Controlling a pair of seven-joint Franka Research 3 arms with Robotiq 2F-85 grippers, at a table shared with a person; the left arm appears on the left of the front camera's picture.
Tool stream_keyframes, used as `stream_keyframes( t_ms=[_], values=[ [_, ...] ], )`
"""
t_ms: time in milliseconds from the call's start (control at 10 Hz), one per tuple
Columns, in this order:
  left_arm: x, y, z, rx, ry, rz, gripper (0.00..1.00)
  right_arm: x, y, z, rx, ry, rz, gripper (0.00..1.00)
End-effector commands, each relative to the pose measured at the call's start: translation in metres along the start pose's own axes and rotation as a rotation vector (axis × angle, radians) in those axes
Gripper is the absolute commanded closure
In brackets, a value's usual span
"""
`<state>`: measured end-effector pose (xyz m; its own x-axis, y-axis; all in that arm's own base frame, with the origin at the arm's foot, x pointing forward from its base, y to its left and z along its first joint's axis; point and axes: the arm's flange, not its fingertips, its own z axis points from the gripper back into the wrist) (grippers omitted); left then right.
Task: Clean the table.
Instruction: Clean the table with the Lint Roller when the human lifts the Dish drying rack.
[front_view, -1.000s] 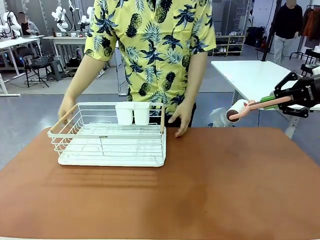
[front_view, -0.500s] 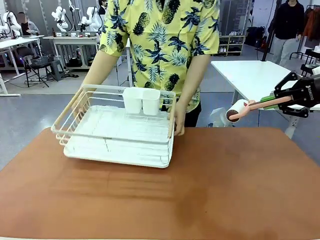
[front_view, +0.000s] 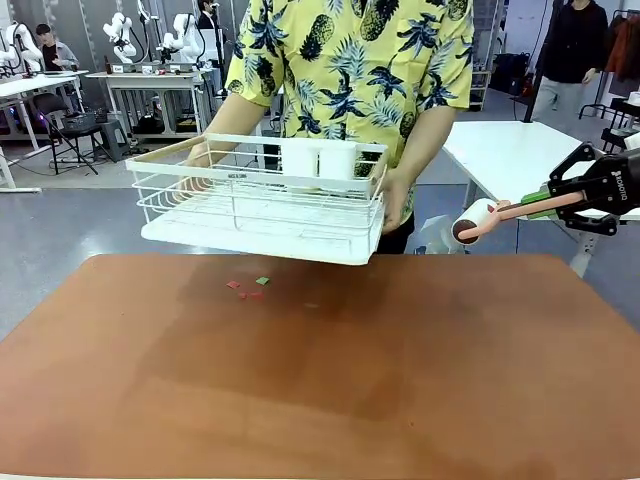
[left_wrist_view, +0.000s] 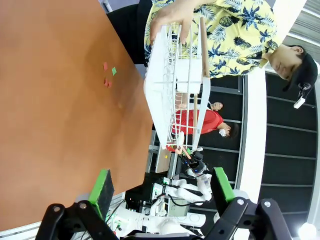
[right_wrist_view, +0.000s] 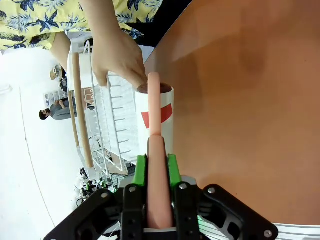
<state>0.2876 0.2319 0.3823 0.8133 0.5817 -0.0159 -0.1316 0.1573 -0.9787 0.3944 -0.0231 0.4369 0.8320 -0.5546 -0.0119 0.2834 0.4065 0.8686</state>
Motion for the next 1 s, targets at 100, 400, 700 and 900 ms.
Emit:
stream_keyframes(
  t_ms=[100,400,700,900],
  values=[
    [-0.0022,0.0008,0.0029,-0.014,0.007,-0.008,0.0,-0.0003,0.0007,-0.0001,0.001,0.0,0.001,1.0],
    [-0.0022,0.0008,0.0029,-0.014,0.007,-0.008,0.0,-0.0003,0.0007,-0.0001,0.001,0.0,0.001,1.0],
    [-0.0022,0.0008,0.0029,-0.014,0.007,-0.008,0.0,-0.0003,0.0007,-0.0001,0.001,0.0,0.001,1.0],
    [-0.0022,0.0008,0.0029,-0.014,0.007,-0.008,0.0,0.0,0.0,0.0,0.0,0.0,0.0,0.79]
  ],
)
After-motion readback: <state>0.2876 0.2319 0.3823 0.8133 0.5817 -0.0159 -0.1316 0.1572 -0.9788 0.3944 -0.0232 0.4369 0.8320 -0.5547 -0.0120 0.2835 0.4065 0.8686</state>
